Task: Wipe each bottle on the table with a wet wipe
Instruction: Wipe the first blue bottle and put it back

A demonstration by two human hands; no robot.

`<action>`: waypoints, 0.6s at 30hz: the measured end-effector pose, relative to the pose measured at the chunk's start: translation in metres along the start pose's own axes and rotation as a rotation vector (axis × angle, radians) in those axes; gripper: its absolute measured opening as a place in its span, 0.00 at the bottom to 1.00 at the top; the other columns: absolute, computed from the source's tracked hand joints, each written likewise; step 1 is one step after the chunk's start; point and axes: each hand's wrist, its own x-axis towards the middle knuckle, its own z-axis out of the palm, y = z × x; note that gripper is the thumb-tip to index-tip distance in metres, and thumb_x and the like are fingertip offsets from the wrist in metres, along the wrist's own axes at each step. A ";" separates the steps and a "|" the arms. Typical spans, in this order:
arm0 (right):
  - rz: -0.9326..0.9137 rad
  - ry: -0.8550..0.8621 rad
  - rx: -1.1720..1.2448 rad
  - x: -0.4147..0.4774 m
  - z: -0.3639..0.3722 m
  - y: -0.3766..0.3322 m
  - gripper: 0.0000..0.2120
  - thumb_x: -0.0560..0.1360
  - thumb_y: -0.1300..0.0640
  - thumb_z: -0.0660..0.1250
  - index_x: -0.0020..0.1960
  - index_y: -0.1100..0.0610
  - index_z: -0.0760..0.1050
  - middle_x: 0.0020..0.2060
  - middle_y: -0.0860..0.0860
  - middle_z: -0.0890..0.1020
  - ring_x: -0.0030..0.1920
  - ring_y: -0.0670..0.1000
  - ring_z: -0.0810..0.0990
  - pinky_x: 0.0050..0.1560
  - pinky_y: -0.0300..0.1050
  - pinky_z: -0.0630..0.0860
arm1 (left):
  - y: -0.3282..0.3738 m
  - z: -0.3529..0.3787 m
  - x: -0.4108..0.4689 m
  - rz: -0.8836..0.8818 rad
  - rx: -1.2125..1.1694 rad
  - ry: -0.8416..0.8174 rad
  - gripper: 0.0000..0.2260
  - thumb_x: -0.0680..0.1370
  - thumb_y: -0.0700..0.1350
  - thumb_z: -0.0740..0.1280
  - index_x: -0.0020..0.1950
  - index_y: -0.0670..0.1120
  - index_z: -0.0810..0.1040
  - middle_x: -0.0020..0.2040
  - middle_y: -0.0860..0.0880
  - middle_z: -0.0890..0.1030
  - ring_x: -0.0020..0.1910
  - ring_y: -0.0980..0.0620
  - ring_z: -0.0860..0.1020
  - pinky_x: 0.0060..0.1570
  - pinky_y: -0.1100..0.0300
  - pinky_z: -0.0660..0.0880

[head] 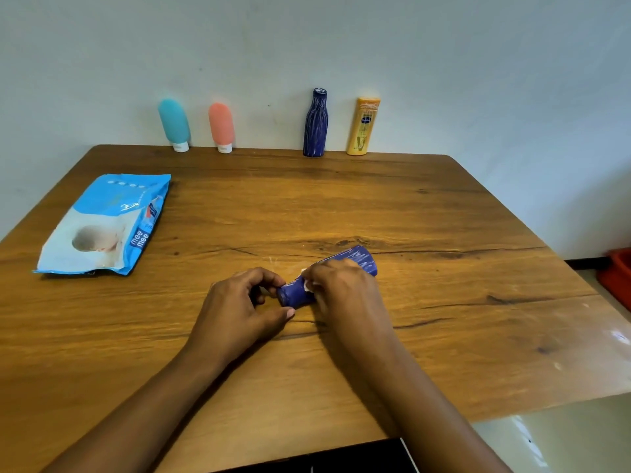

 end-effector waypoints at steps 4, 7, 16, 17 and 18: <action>-0.111 -0.027 0.018 -0.012 0.004 -0.018 0.13 0.72 0.63 0.68 0.56 0.57 0.78 0.50 0.52 0.80 0.48 0.50 0.74 0.44 0.40 0.70 | -0.004 -0.002 -0.001 0.125 -0.004 0.069 0.19 0.63 0.45 0.79 0.49 0.55 0.78 0.44 0.59 0.78 0.43 0.58 0.75 0.37 0.70 0.72; -0.005 0.088 0.065 -0.004 0.003 -0.005 0.11 0.71 0.65 0.69 0.53 0.60 0.80 0.47 0.54 0.82 0.47 0.54 0.77 0.44 0.46 0.75 | -0.002 0.001 -0.001 0.223 0.016 0.114 0.20 0.64 0.45 0.79 0.51 0.55 0.77 0.46 0.61 0.76 0.45 0.60 0.75 0.40 0.72 0.70; 0.017 0.144 0.065 -0.001 -0.012 -0.004 0.08 0.71 0.64 0.68 0.50 0.59 0.81 0.45 0.53 0.81 0.47 0.54 0.78 0.44 0.44 0.73 | 0.000 0.001 -0.003 0.467 0.023 0.211 0.17 0.71 0.53 0.68 0.55 0.47 0.78 0.51 0.56 0.77 0.48 0.59 0.75 0.47 0.69 0.72; 0.019 0.132 0.067 -0.001 -0.013 -0.007 0.09 0.71 0.63 0.67 0.50 0.59 0.81 0.45 0.54 0.81 0.47 0.54 0.78 0.44 0.44 0.72 | 0.000 0.001 -0.003 0.475 0.020 0.220 0.17 0.71 0.53 0.68 0.56 0.47 0.77 0.51 0.56 0.77 0.48 0.59 0.75 0.47 0.70 0.72; -0.009 0.113 0.074 -0.001 -0.014 -0.011 0.09 0.71 0.62 0.67 0.50 0.59 0.81 0.44 0.54 0.81 0.47 0.54 0.77 0.44 0.43 0.71 | 0.000 0.001 -0.003 0.473 -0.002 0.227 0.17 0.70 0.52 0.68 0.57 0.48 0.75 0.51 0.55 0.77 0.48 0.59 0.76 0.48 0.70 0.72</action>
